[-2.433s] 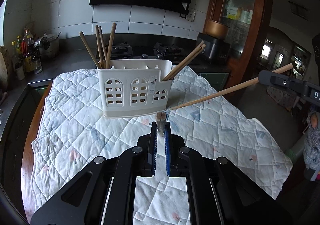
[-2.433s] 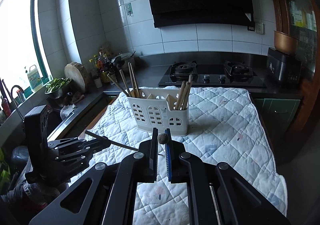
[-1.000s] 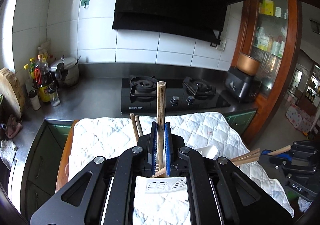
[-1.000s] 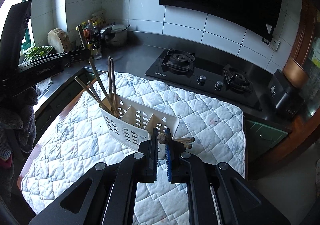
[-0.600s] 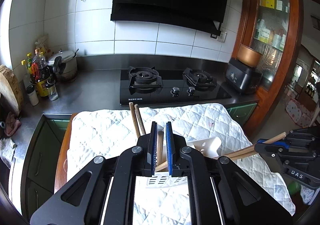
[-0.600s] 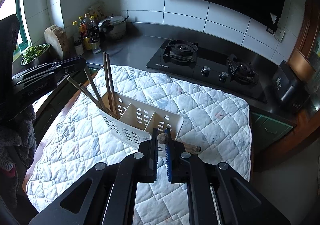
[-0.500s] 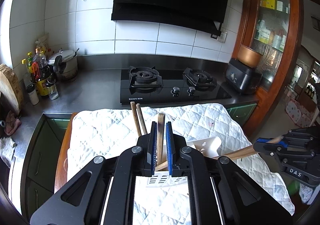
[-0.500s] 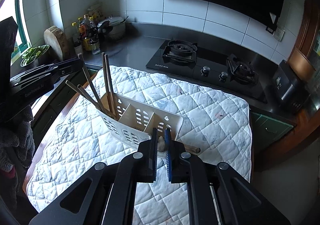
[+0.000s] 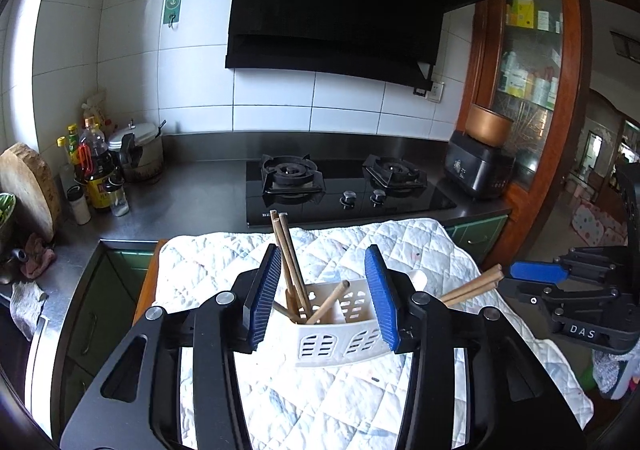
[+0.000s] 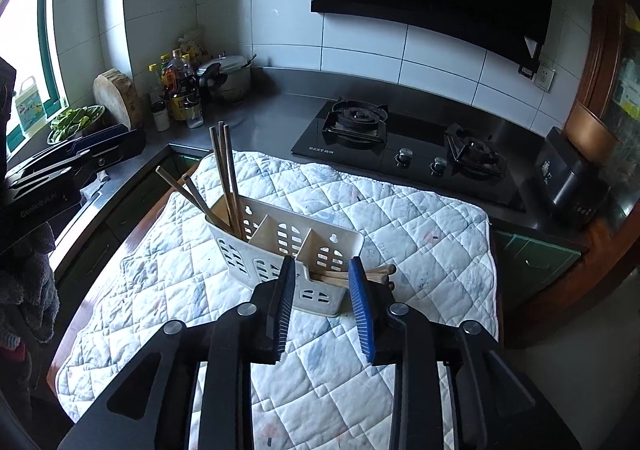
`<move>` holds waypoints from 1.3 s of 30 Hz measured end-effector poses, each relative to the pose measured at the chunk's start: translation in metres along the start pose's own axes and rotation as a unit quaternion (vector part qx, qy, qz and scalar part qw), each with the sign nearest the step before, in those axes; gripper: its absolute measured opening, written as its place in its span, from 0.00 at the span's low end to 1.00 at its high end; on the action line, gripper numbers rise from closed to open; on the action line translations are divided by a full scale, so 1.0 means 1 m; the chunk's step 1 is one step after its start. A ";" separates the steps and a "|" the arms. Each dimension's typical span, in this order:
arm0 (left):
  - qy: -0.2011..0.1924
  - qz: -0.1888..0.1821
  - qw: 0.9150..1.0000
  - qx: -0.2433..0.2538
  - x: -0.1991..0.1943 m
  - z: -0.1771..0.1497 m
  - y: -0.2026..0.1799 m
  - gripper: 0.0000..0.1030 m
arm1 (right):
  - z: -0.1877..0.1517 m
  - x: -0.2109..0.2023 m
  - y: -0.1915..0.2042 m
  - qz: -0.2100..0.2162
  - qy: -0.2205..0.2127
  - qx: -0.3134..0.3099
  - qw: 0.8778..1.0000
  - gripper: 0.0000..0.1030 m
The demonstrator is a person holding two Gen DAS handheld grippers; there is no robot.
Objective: Organize utensils
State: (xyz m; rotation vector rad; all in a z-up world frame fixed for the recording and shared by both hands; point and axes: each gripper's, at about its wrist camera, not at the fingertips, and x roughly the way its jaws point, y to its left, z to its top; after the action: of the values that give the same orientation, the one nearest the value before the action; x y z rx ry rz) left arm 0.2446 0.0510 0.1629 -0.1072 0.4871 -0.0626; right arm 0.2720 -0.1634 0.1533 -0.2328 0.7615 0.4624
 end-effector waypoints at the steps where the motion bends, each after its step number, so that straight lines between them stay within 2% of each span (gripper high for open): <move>1: -0.001 -0.001 1.000 0.001 -0.005 -0.003 -0.001 0.48 | -0.003 -0.004 0.002 0.001 -0.004 -0.001 1.000 0.29; 9: -0.012 0.012 1.000 0.014 -0.041 -0.030 -0.010 0.69 | -0.034 -0.031 0.016 -0.003 -0.026 -0.001 1.000 0.48; 16: -0.006 0.013 1.000 0.006 -0.063 -0.062 -0.011 0.78 | -0.065 -0.045 0.024 -0.011 -0.038 0.006 0.999 0.62; 19: -0.003 0.021 1.000 0.006 -0.071 -0.077 -0.011 0.82 | -0.078 -0.049 0.024 -0.014 -0.042 0.012 0.999 0.71; 24: 0.004 0.035 0.999 0.017 -0.080 -0.105 -0.016 0.85 | -0.101 -0.056 0.027 -0.023 -0.054 0.022 0.998 0.76; 26: 0.005 0.035 0.999 0.019 -0.083 -0.116 -0.019 0.87 | -0.111 -0.058 0.029 -0.030 -0.059 0.024 0.998 0.85; 32: 0.011 0.018 1.000 -0.006 -0.094 -0.146 -0.019 0.88 | -0.141 -0.061 0.035 -0.045 -0.066 0.034 0.996 0.87; 39: 0.016 0.048 0.999 -0.012 -0.105 -0.177 -0.012 0.90 | -0.170 -0.065 0.038 -0.042 -0.070 0.059 0.995 0.89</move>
State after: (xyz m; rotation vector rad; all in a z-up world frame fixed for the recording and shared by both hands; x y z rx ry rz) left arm 0.0681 0.0322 0.0581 -0.1073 0.5253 0.0351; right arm 0.1090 -0.2130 0.0785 -0.1195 0.6376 0.3488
